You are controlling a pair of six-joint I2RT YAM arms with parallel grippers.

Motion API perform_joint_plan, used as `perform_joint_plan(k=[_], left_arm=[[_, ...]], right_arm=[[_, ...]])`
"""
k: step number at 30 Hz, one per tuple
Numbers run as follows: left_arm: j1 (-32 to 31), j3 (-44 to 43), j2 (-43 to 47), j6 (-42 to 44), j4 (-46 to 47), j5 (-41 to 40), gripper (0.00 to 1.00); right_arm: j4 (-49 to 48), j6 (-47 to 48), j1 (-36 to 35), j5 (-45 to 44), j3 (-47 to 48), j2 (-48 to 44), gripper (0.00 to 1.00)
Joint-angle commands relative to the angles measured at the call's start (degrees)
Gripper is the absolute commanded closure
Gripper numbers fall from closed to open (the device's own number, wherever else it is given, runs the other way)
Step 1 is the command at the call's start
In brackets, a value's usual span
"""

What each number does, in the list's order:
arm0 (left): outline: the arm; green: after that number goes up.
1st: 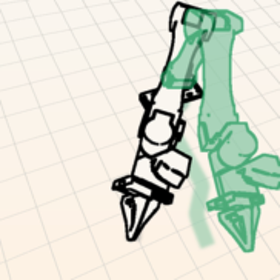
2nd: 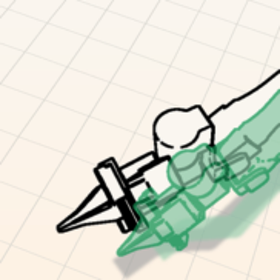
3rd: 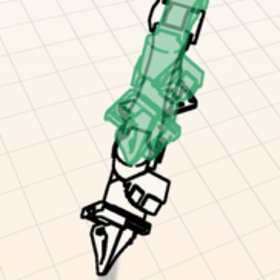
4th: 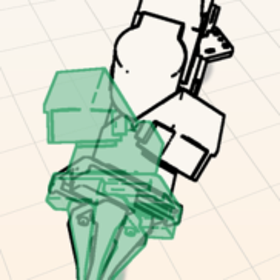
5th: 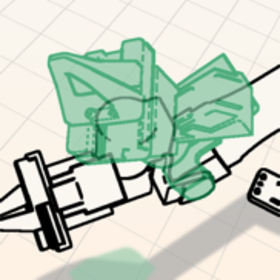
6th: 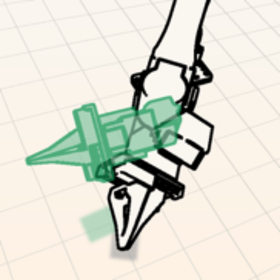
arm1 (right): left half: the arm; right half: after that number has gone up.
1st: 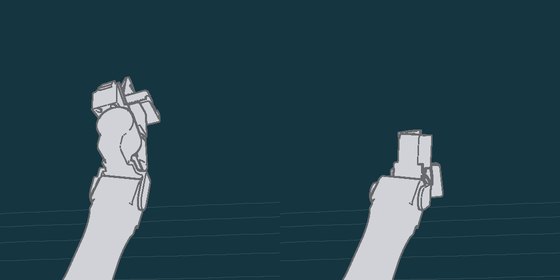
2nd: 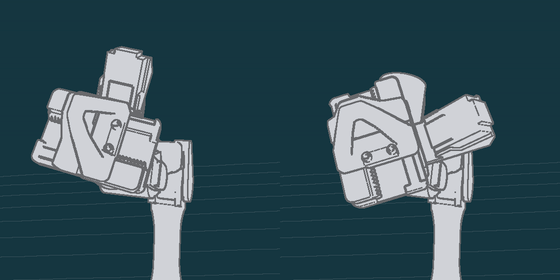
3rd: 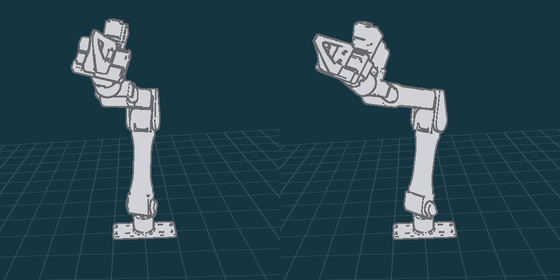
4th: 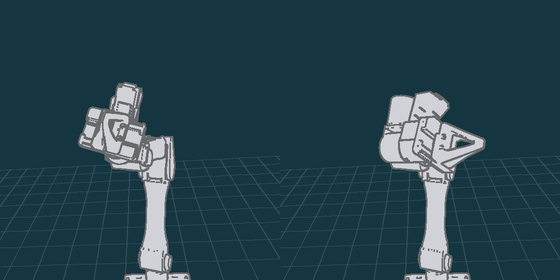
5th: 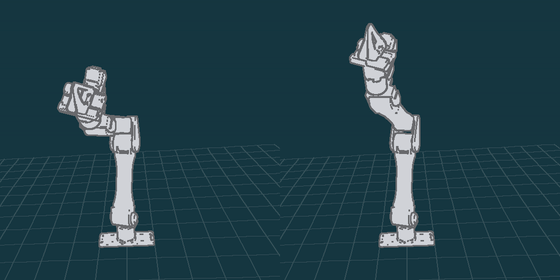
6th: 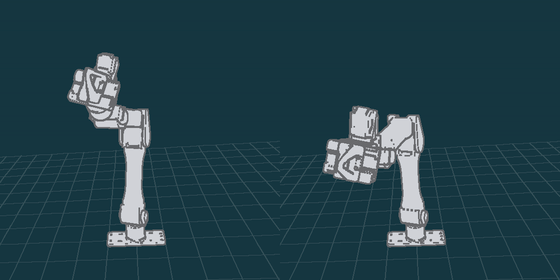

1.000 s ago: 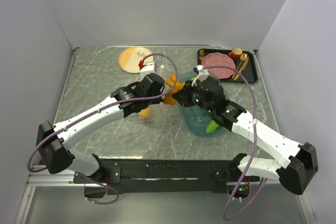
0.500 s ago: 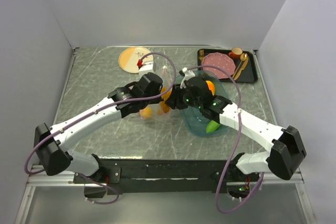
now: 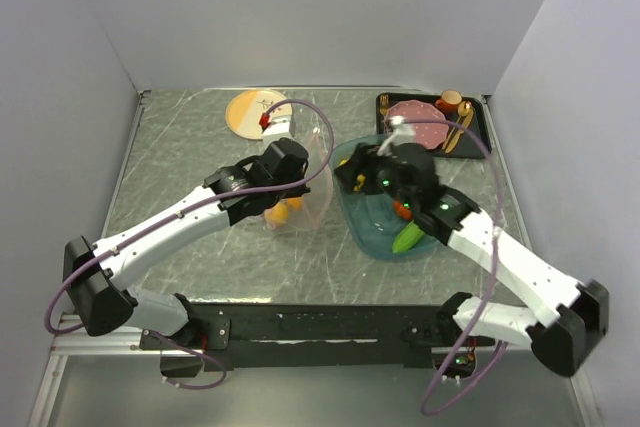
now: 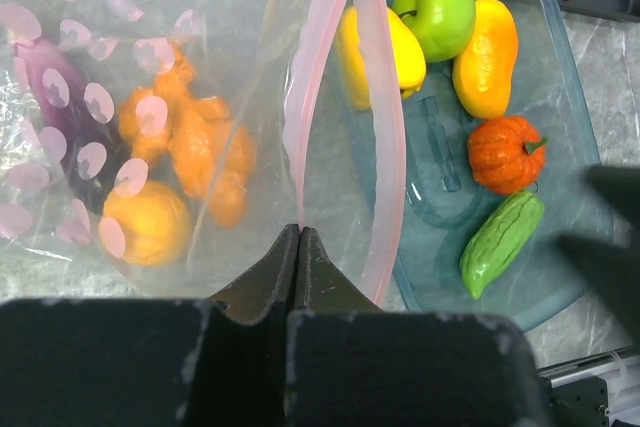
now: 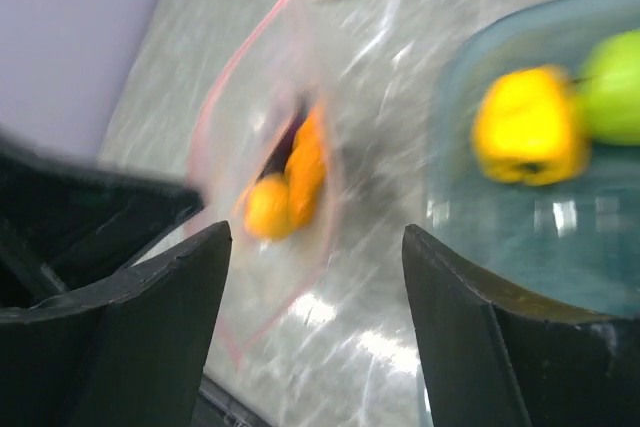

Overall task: Place the food in the zip-top bag and seal the zipper
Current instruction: Place the fake vegetable in the zipper food storage bag, then pick up the fake fruit from the bin.

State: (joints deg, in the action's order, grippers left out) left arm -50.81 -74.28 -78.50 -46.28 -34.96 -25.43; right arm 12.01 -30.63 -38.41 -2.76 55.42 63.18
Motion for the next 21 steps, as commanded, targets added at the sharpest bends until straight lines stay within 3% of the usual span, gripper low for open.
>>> perform_joint_plan(k=[1, 6, 11, 19, 21], left_arm=[[0.27, -1.66, 1.95, -0.12, 0.51, -1.55, 0.99], [0.27, -0.60, 3.26, -0.21, 1.21, -2.08, 0.99], [0.45, -0.16, 4.32, -0.30, 0.95, -2.78, 0.99], [0.45, 1.86, 5.99, 0.23, 2.35, -1.20, 0.99], [0.53, 2.12, 6.16, 0.23, 2.44, -0.85, 0.99]], right_arm=[[2.40, -2.94, 9.83, -2.87, -3.21, -3.50, 0.23], [4.69, 0.04, 16.08, 2.50, -0.76, 5.71, 0.20], [4.15, -0.39, 16.79, 7.68, 6.25, 18.96, 0.14], [2.32, 0.40, 16.88, 8.30, 16.20, 34.27, 0.11], [6.25, 1.27, 16.88, 5.85, 19.80, 37.00, 0.10]])
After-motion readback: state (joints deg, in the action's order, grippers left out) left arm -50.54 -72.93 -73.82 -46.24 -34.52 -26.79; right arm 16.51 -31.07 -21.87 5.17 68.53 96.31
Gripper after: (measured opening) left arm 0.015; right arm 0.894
